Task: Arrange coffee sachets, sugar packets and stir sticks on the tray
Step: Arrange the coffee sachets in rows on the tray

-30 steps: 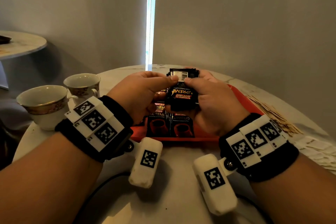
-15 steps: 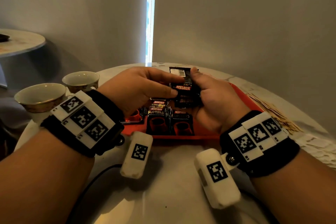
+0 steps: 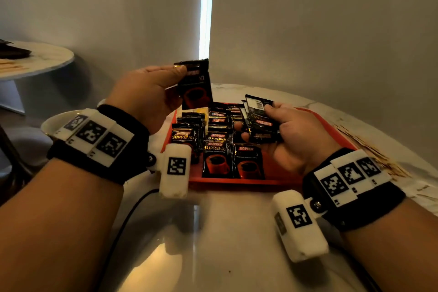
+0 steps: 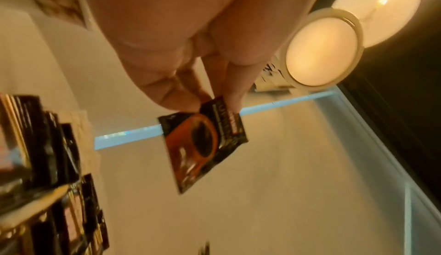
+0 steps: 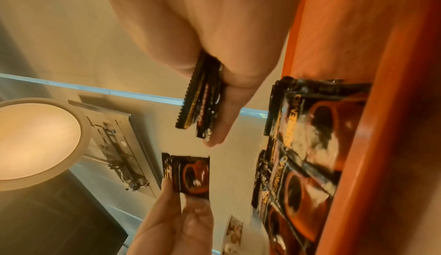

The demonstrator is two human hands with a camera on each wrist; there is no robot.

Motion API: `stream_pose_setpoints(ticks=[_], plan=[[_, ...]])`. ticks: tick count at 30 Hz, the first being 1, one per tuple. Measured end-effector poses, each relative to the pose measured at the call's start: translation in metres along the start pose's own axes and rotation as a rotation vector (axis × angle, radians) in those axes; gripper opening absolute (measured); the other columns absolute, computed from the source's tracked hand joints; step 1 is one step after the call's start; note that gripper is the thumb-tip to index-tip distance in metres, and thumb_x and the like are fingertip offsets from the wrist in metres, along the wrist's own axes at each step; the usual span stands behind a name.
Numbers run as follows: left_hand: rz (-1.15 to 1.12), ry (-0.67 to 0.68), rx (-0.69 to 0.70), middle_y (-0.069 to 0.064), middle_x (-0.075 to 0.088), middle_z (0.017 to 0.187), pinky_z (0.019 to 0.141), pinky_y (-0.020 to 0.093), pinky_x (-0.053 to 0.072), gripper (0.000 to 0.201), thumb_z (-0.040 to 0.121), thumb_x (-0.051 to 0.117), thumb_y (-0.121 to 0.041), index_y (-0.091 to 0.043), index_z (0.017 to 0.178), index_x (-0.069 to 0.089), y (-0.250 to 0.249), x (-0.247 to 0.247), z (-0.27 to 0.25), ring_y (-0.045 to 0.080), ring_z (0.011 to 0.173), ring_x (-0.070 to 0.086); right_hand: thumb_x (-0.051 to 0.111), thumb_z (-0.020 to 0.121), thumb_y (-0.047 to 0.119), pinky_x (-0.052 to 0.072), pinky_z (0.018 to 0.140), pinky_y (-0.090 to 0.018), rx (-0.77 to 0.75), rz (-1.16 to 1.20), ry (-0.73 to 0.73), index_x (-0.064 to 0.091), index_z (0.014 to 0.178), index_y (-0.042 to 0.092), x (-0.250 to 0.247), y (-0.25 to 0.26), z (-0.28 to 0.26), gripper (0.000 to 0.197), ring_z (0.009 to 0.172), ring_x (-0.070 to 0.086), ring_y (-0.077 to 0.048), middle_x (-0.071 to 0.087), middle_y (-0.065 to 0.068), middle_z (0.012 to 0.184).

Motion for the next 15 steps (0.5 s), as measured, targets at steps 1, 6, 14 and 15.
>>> stream_pose_setpoints(ticks=[1,6,14,15], plan=[[0.002,-0.009,-0.023,0.010,0.076,0.096,0.055,0.023,0.052,0.014,0.093,0.068,-0.015,-0.009,0.105,0.067,0.001,-0.004,0.002,0.021,0.081,0.074,0.038,0.108,0.012,0.059,0.054,-0.036,0.000,-0.007,-0.013,0.043,0.134,0.003,-0.005,0.000,0.002,0.029,0.083,0.074,-0.039,0.065,-0.033,0.118],[0.206,-0.024,-0.121,0.013,0.072,0.097,0.045,0.018,0.047,0.013,0.094,0.063,-0.006,-0.012,0.104,0.068,0.008,-0.017,0.001,0.021,0.078,0.066,0.039,0.107,0.011,0.058,0.052,-0.035,-0.009,-0.011,-0.099,0.040,0.137,0.002,-0.030,-0.001,0.013,0.031,0.080,0.074,-0.039,0.067,-0.032,0.112],[0.515,0.038,-0.302,0.016,0.070,0.090,0.041,0.021,0.049,0.017,0.091,0.061,0.003,-0.011,0.088,0.071,0.032,-0.020,-0.003,0.019,0.060,0.064,0.034,0.109,0.014,0.056,0.048,-0.028,0.030,0.020,-0.181,0.045,0.133,-0.005,-0.055,-0.013,0.021,0.033,0.068,0.072,-0.030,0.067,-0.026,0.101],[0.537,0.045,-0.317,0.017,0.070,0.091,0.041,0.021,0.048,0.017,0.091,0.062,0.004,-0.010,0.089,0.071,0.034,-0.021,-0.003,0.020,0.064,0.064,0.034,0.109,0.014,0.056,0.048,-0.028,0.032,0.030,-0.182,0.047,0.130,-0.005,-0.056,-0.013,0.022,0.031,0.068,0.072,-0.029,0.066,-0.026,0.101]])
Point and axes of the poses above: each hand's wrist, its own z-axis towards the middle knuckle, its own x-axis out of the palm, y = z × x, the point moved 9 cm from there along z, towards the middle knuckle
